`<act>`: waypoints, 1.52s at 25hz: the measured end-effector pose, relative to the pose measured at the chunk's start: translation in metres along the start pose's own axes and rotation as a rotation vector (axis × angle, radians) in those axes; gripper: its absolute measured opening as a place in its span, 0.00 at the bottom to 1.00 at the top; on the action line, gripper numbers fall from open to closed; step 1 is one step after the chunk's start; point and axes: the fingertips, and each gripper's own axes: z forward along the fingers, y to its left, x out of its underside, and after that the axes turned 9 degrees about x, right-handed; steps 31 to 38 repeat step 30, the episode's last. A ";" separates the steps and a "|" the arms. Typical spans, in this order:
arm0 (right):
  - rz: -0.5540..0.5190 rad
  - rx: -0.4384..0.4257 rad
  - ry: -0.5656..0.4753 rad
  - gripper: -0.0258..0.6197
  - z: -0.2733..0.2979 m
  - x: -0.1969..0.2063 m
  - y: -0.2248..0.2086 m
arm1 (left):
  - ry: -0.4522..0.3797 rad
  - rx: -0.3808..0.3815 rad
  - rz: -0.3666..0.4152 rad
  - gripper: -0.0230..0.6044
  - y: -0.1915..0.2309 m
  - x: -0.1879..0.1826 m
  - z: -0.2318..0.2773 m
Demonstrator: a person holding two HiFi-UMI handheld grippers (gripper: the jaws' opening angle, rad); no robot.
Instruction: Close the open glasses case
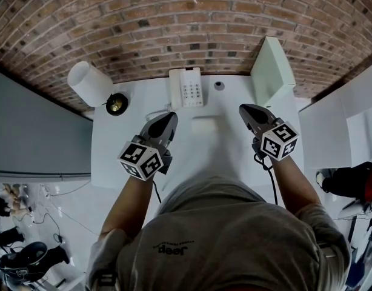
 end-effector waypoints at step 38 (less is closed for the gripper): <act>-0.037 0.001 0.021 0.05 0.008 0.002 0.001 | 0.028 0.022 0.033 0.03 0.000 0.003 0.005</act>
